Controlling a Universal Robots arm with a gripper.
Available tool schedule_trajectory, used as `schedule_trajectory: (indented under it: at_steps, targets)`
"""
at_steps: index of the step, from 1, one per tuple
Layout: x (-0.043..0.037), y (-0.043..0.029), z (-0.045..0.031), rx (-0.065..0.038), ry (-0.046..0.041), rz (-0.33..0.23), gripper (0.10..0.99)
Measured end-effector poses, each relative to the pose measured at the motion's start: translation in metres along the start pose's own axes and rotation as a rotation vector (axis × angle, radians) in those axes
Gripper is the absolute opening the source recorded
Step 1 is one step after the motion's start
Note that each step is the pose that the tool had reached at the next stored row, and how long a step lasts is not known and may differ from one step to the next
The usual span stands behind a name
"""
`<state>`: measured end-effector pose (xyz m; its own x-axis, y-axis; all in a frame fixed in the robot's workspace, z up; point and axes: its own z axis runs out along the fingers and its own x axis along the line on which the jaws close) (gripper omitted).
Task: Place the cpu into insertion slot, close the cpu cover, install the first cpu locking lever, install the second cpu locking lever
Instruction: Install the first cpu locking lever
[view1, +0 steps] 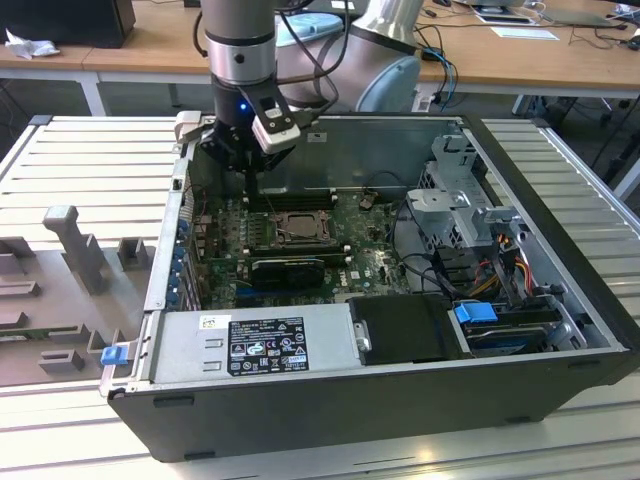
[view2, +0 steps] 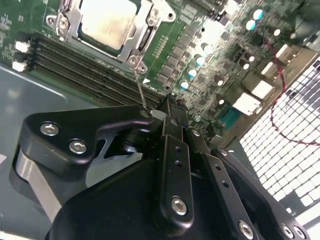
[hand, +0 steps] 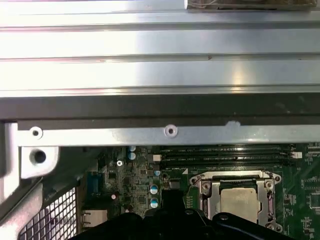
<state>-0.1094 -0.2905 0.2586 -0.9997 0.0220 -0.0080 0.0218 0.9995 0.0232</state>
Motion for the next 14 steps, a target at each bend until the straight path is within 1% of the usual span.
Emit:
schedule_trajectory:
  at_steps: [1,3,5,6,7,9,11,12,13,14]
  targets:
    - [-0.0006,0.0015,0.0002,0.000,0.0000,-0.001,0.106]
    - [-0.0045,0.0025,0.0004,0.000,0.0001,-0.002,0.106]
    - [-0.0160,0.0036,0.0008,0.000,0.0001,-0.002,0.106]
    - [-0.0205,0.0039,0.0011,0.000,0.0002,-0.003,0.106]
    - [-0.0277,0.0045,0.0020,0.000,0.0001,-0.004,0.106]
    - [-0.0369,0.0051,0.0032,0.000,0.0002,-0.005,0.106]
    - [-0.0510,0.0059,0.0052,0.000,0.0003,-0.007,0.106]
    - [-0.0559,0.0061,0.0058,0.000,0.0003,-0.007,0.106]
    - [-0.0605,0.0061,0.0061,-0.004,0.0003,-0.008,0.106]
    - [-0.0618,0.0061,0.0062,-0.013,0.0006,-0.008,0.106]
